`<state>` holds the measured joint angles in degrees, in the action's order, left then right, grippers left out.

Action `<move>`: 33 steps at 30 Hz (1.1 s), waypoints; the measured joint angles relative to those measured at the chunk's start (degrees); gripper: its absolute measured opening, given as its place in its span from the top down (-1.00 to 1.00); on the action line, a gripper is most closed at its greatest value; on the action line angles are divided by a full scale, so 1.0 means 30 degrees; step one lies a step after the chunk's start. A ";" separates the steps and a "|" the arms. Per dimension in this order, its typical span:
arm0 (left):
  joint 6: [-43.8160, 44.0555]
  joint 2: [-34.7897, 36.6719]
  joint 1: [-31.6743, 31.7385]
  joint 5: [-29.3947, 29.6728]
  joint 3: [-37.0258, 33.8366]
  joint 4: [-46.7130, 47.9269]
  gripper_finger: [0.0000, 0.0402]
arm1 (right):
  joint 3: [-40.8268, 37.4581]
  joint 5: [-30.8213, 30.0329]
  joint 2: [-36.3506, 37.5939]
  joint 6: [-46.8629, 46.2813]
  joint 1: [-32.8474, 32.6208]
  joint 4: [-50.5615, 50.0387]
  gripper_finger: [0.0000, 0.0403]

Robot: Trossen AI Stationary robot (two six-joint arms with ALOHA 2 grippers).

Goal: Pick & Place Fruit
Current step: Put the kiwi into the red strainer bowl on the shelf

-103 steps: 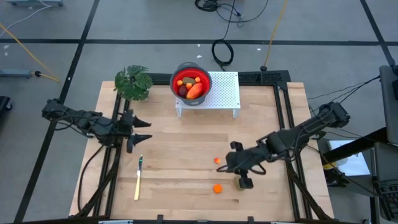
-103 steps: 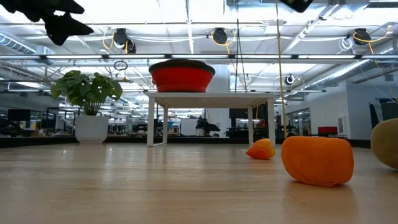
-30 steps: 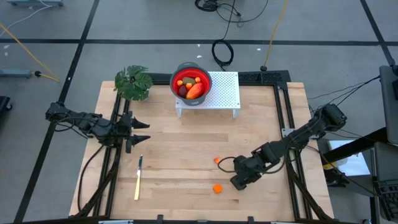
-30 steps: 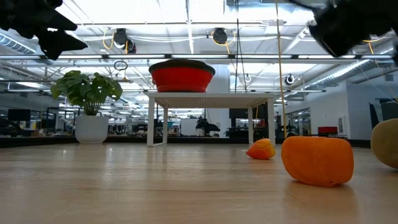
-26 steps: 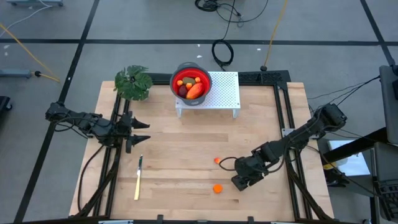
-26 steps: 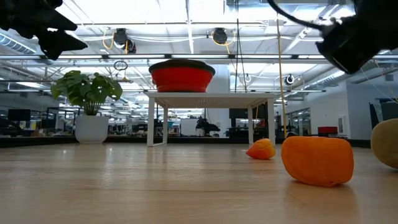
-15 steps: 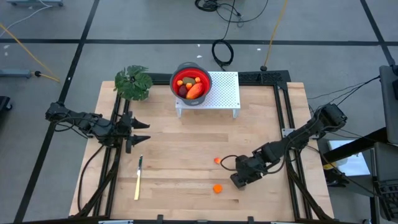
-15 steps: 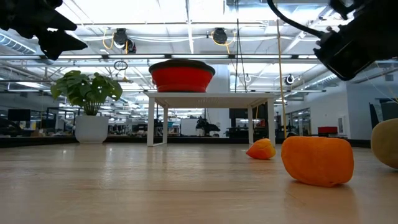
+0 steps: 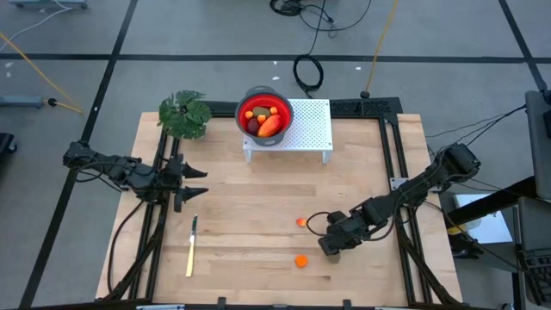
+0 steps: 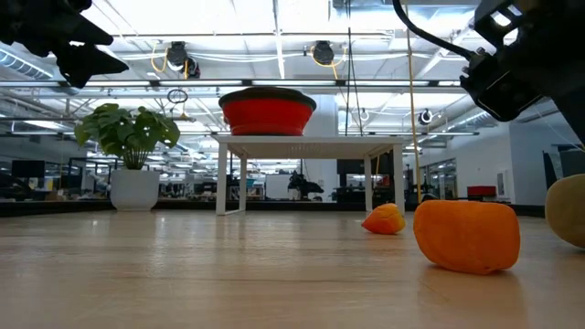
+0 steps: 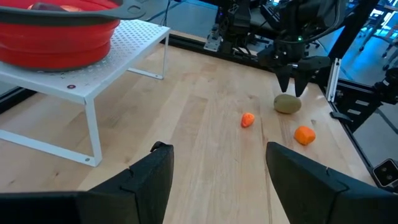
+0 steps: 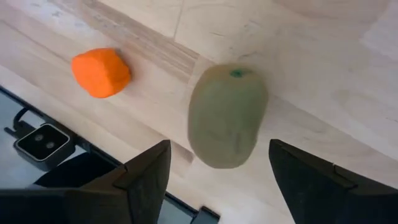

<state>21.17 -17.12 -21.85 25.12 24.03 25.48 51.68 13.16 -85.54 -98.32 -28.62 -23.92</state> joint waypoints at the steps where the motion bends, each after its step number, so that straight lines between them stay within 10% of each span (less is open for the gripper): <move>1: 0.0000 0.0000 0.0000 0.0009 0.0000 0.0004 -0.27 | 0.0000 -0.0013 0.0000 0.0007 0.0007 -0.0102 -0.30; 33: 0.0020 0.0007 0.0000 0.0665 0.0000 -0.0001 -0.27 | 0.0000 -0.1885 -0.0138 0.2180 -0.0658 -0.0333 -0.30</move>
<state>21.23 -17.10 -21.85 27.12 24.03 25.47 51.68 7.51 -85.95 -91.78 -30.59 -24.92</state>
